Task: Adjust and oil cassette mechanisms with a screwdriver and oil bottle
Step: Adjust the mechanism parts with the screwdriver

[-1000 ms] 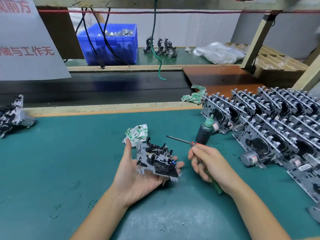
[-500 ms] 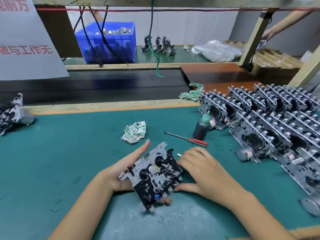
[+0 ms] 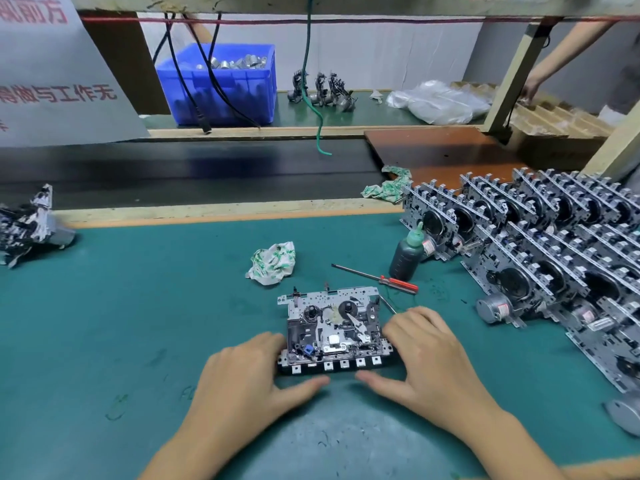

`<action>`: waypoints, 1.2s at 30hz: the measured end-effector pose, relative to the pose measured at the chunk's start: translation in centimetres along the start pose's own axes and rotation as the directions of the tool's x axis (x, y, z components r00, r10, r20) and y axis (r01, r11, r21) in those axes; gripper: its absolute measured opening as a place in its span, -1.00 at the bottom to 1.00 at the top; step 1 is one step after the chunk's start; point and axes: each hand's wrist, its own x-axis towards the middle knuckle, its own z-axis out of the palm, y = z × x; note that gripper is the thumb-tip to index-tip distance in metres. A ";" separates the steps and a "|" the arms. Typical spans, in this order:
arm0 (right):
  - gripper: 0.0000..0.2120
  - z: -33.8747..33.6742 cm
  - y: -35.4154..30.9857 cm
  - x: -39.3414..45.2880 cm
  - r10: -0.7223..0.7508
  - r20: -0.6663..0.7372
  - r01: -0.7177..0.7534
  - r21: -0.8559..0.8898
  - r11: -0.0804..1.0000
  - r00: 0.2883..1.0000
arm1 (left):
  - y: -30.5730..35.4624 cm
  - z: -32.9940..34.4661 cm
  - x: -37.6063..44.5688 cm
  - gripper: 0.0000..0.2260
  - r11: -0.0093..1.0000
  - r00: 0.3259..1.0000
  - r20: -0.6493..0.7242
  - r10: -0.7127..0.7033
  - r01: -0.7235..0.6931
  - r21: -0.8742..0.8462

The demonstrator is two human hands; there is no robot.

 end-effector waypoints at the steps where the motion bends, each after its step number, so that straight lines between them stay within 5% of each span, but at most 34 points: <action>1: -0.50 0.0 0.0 0.0 -0.007 -0.015 0.007 -0.015 1.000 1.000 | 0.4 0.1 0.0 -0.44 1.000 0.999 -0.024 0.024 -0.024 0.017; 5: -0.52 0.2 -0.1 -0.1 -0.005 -0.052 0.004 -0.038 0.999 0.999 | 1.1 -0.1 0.0 -0.49 0.993 0.971 -0.222 0.090 -0.105 -0.057; 11: -0.49 0.3 0.5 0.1 -0.051 0.020 0.049 0.083 0.995 0.999 | 1.3 0.7 -0.1 -0.47 0.997 0.963 -0.269 -0.032 0.013 -0.074; 14: -0.52 0.5 0.3 -0.2 -0.046 0.005 0.046 0.085 0.995 0.999 | 1.0 0.6 0.0 -0.53 0.989 0.949 -0.315 0.035 -0.077 -0.125; 17: -0.54 0.7 0.2 -0.3 -0.018 -0.027 0.019 0.030 0.999 0.999 | 0.7 0.4 0.0 -0.55 0.974 0.939 -0.321 0.121 -0.175 -0.145; 25: -0.51 0.6 0.2 -0.5 -0.009 -0.030 0.010 0.026 1.000 1.000 | 1.0 0.6 0.2 -0.55 0.965 0.928 -0.361 0.089 -0.169 -0.199; 31: -0.45 1.0 -0.7 -0.3 0.054 -0.160 -0.056 -0.006 0.998 0.986 | 0.6 1.2 0.3 -0.44 0.960 0.925 -0.357 0.133 -0.210 -0.185; 36: -0.53 0.8 0.3 -0.4 -0.054 -0.074 0.057 0.031 0.998 0.996 | 1.0 1.2 0.1 -0.49 0.970 0.920 -0.383 0.084 -0.163 -0.180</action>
